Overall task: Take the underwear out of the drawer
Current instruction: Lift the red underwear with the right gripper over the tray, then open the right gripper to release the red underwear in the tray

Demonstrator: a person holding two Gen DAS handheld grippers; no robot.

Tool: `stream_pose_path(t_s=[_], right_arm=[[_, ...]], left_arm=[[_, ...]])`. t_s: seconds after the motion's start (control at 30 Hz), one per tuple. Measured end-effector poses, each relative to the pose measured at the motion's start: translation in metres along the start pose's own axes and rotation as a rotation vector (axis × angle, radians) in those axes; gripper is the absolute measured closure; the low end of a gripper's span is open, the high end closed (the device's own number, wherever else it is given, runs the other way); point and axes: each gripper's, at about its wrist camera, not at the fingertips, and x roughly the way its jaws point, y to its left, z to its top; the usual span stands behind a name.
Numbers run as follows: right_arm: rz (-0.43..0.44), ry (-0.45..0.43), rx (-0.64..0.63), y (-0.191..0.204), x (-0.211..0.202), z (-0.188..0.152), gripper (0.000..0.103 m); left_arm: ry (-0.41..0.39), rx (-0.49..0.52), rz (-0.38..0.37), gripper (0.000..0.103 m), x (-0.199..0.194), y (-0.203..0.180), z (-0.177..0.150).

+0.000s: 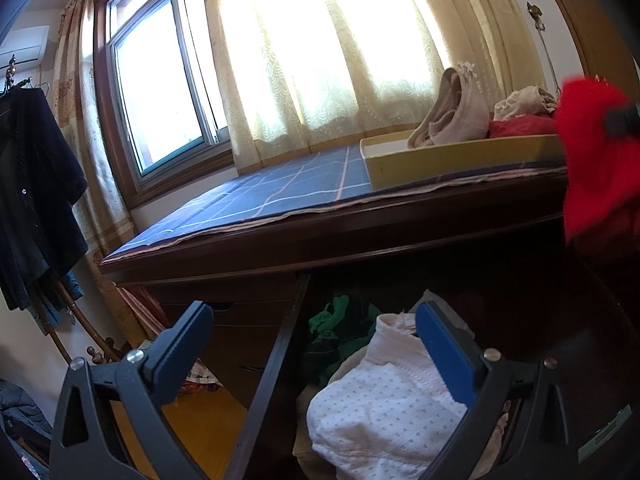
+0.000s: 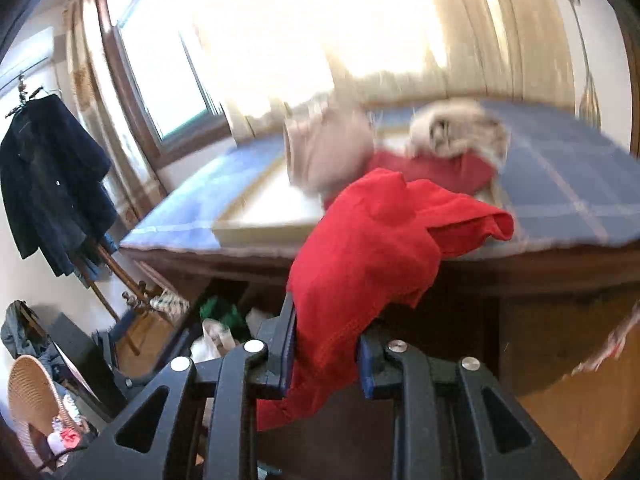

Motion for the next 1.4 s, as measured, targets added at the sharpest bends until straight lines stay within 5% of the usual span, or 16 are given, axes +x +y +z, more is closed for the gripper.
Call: stream_pose_path(t_s=[0.33,0.57,0.87,1.07,1.3,1.4], right_arm=[[-0.182,-0.134,-0.167,0.013,0.014,0.095,0.076],[-0.314,-0.033,-0.281,0.007,0.09,0.138,0.076],[-0.336,0.04,-0.307,0.003,0.154,0.168,0.075],[-0.325,0.118,-0.121,-0.042,0.19,0.176,0.075],[-0.212,0.139,0.018,-0.064,0.181,0.174,0.066],[-0.156,0.069,0.095,-0.068,0.16,0.175,0.065]], left_arm=[[0.0,0.001,0.0,0.0,0.0,0.0,0.0],[0.0,0.003,-0.007,0.0,0.001,-0.001,-0.001],[0.003,0.003,-0.019,0.0,0.001,0.001,-0.001],[0.003,0.004,-0.024,0.0,0.001,0.002,-0.001],[0.0,-0.001,-0.026,0.0,0.001,0.002,-0.001],[0.0,0.001,-0.021,0.0,0.002,0.002,-0.001]])
